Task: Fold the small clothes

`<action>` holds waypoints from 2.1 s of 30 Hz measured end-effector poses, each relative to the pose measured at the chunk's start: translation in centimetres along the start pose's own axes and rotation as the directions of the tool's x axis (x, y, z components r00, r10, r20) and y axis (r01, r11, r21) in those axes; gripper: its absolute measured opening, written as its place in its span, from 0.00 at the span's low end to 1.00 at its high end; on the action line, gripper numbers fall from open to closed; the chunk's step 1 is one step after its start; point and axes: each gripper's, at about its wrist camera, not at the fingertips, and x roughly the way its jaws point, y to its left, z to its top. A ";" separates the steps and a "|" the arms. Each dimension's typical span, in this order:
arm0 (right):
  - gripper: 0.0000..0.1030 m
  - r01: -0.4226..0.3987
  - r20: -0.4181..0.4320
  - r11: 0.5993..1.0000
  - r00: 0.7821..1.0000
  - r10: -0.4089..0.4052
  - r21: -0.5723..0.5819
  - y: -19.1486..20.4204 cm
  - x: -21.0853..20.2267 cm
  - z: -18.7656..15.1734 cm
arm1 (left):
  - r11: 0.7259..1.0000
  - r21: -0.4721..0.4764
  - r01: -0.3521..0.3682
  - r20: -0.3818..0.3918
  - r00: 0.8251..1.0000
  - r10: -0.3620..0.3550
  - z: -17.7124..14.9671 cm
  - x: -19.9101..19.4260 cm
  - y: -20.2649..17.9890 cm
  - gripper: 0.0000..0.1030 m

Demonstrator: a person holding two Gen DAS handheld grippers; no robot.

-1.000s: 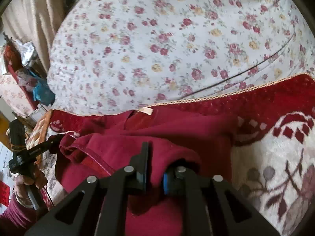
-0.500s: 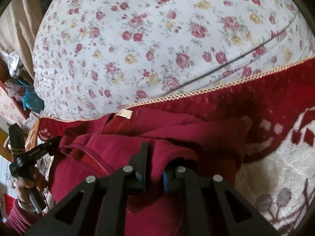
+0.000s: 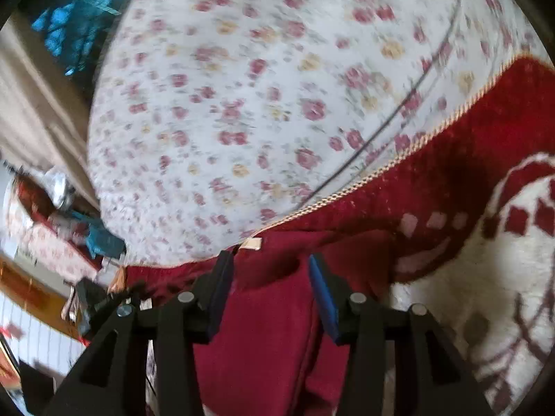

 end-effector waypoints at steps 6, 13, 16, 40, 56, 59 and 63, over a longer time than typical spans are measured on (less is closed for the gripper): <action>0.47 -0.005 -0.095 0.989 0.995 -0.009 -0.150 3.2 1.7 -1.8 | 0.999 -0.054 -0.001 0.134 0.991 0.008 0.4 -1.4 0.3 0.34; 0.48 0.222 -0.087 0.962 0.967 -0.238 -0.158 2.8 9.8 0.8 | 0.973 0.028 -0.227 -0.084 0.970 0.229 -1.1 5.7 0.7 0.35; 0.48 0.318 -0.120 0.943 0.937 -0.328 -0.099 0.5 13.1 2.1 | 0.955 0.000 -0.297 -0.107 0.950 0.295 -1.2 7.9 2.5 0.35; 0.62 0.285 -0.121 0.916 0.937 -0.328 -0.282 3.5 0.9 -7.7 | 0.932 0.134 -0.337 -0.006 0.940 0.341 -5.1 -2.1 0.5 0.35; 0.64 0.341 -0.077 0.895 0.923 -0.377 -0.287 3.9 -1.1 -8.8 | 0.960 0.072 -0.272 -0.078 0.958 0.277 -8.9 -3.9 2.0 0.35; 0.64 0.358 -0.051 0.892 0.921 -0.386 -0.276 4.1 -0.4 -7.4 | 0.962 0.065 -0.266 -0.072 0.960 0.270 -9.4 -3.8 2.1 0.35; 0.59 0.359 -0.040 0.896 0.924 -0.381 -0.260 4.7 2.5 -4.9 | 0.958 0.063 -0.280 -0.067 0.956 0.284 -9.9 -2.9 2.5 0.35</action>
